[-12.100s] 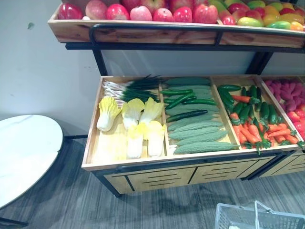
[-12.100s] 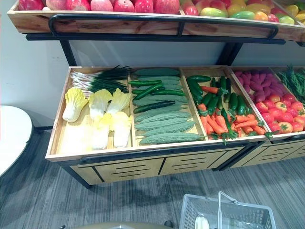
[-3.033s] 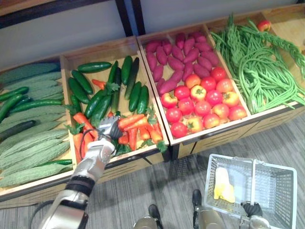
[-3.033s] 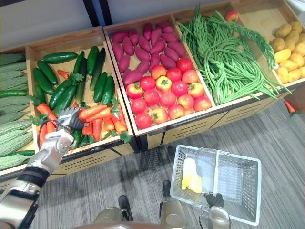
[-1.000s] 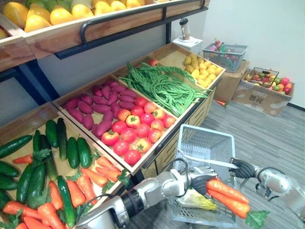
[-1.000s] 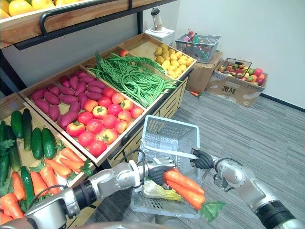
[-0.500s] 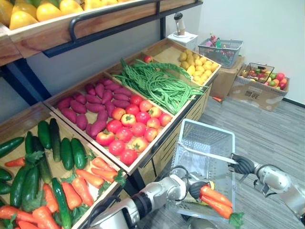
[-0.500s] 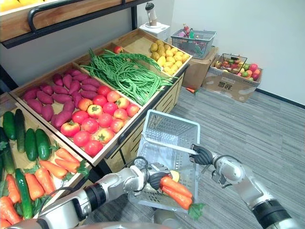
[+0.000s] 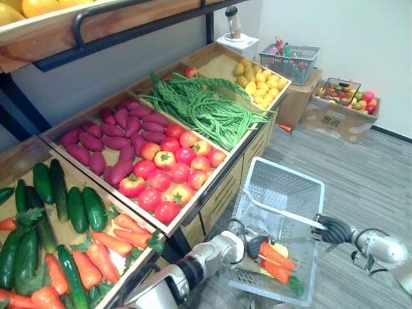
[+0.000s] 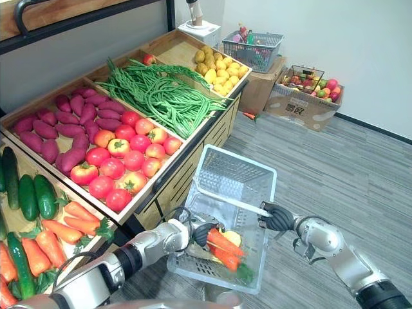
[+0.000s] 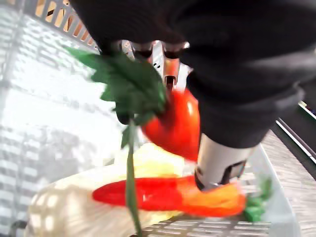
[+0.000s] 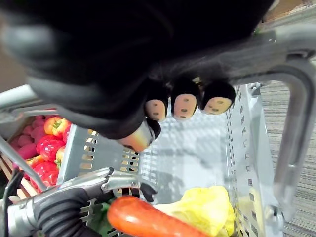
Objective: Pick vegetable in the basket
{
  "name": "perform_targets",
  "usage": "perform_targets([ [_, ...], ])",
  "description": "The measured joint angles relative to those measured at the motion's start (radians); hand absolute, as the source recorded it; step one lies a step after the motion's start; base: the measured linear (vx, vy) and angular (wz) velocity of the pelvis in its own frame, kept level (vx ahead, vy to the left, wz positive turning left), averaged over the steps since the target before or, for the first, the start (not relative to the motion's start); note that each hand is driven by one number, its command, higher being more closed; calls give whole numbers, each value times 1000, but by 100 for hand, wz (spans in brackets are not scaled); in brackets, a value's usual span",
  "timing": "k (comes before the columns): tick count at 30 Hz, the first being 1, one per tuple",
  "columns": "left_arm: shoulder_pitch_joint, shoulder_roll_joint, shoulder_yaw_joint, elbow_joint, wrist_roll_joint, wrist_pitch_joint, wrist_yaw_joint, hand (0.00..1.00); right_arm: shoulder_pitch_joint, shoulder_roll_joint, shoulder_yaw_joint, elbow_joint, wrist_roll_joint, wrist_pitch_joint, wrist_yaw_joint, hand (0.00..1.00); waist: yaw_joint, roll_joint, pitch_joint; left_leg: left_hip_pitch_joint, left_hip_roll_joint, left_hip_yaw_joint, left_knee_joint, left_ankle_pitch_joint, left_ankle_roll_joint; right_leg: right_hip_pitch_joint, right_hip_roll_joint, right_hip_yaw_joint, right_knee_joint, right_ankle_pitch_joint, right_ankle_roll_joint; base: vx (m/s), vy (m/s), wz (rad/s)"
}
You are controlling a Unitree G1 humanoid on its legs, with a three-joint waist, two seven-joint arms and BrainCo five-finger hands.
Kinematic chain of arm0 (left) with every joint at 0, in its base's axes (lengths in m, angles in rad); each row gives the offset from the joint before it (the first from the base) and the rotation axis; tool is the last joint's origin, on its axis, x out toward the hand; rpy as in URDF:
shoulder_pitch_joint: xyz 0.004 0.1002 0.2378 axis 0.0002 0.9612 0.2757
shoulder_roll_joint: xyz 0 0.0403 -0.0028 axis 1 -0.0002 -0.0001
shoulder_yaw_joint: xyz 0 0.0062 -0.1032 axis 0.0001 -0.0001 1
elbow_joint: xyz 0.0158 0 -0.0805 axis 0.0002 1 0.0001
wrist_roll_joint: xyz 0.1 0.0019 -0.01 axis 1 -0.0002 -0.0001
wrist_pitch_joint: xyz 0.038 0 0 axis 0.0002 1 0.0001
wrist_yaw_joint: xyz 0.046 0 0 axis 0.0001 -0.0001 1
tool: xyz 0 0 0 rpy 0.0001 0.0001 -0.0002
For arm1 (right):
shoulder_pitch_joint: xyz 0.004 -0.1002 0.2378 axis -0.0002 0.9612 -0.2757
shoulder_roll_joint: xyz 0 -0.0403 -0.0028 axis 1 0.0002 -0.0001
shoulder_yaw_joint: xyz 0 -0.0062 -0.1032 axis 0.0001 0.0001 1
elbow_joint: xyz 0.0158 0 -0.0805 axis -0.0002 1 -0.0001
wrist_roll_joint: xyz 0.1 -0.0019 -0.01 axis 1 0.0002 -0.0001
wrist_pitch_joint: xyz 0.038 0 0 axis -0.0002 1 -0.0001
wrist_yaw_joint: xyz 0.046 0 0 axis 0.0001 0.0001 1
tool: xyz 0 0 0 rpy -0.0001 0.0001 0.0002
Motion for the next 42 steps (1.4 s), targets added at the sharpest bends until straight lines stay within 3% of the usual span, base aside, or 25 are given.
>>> perform_targets([
  [15,-14,1,-5,-39,-14,0,0,0,59,1,-20,56,9,4,-3,100,-13,12,27,-31,-22,-44,-12,6,11,0,-33,-23,-21,8,11,38,45,8],
  [19,-14,36,-61,-211,-62,-21,-3,0,77,55,-72,122,-12,9,-13,100,-1,17,28,-47,-20,-78,-12,11,19,1,-44,-58,-22,8,11,48,34,25],
  [26,49,212,-87,-666,-242,-84,-42,0,81,200,-186,277,-80,14,-74,100,40,24,24,-67,-18,-156,-10,19,33,25,-67,-135,-18,7,10,21,22,33],
  [29,137,325,-18,-879,-331,-110,-46,0,81,275,-227,380,-93,14,-102,100,57,30,19,-84,-20,-213,-10,31,44,40,-83,-188,-17,2,2,12,6,51],
  [31,205,395,82,-1003,-401,-113,-46,0,84,334,-285,480,-116,15,-132,100,89,34,8,-99,-26,-257,-16,41,47,50,-95,-227,-19,-1,-3,-10,-1,50],
  [32,229,403,113,-1026,-419,-113,-45,0,83,351,-301,510,-122,16,-136,100,92,25,1,-106,-31,-271,-22,45,45,51,-102,-239,-24,-3,-6,-19,-6,60],
  [33,269,419,161,-1052,-457,-113,-40,0,82,375,-323,560,-130,20,-151,100,94,33,-23,-118,-41,-295,-36,59,49,52,-112,-260,-32,-3,-6,3,-16,75],
  [34,338,425,249,-1095,-498,-112,-26,0,70,412,-364,646,-140,26,-180,100,98,20,-35,-127,-62,-332,-68,82,57,55,-129,-293,-35,-7,-12,11,-20,76],
  [38,459,408,475,-1178,-549,-105,21,0,49,506,-504,854,-149,39,-249,100,120,20,-49,-150,-107,-440,-130,135,66,85,-173,-393,-63,-12,-19,-3,-23,84],
  [42,538,320,676,-1236,-566,-104,107,0,34,542,-612,1007,-149,67,-300,100,149,14,-54,-189,-150,-551,-175,186,80,93,-210,-498,-77,-14,-21,-18,-22,90],
])
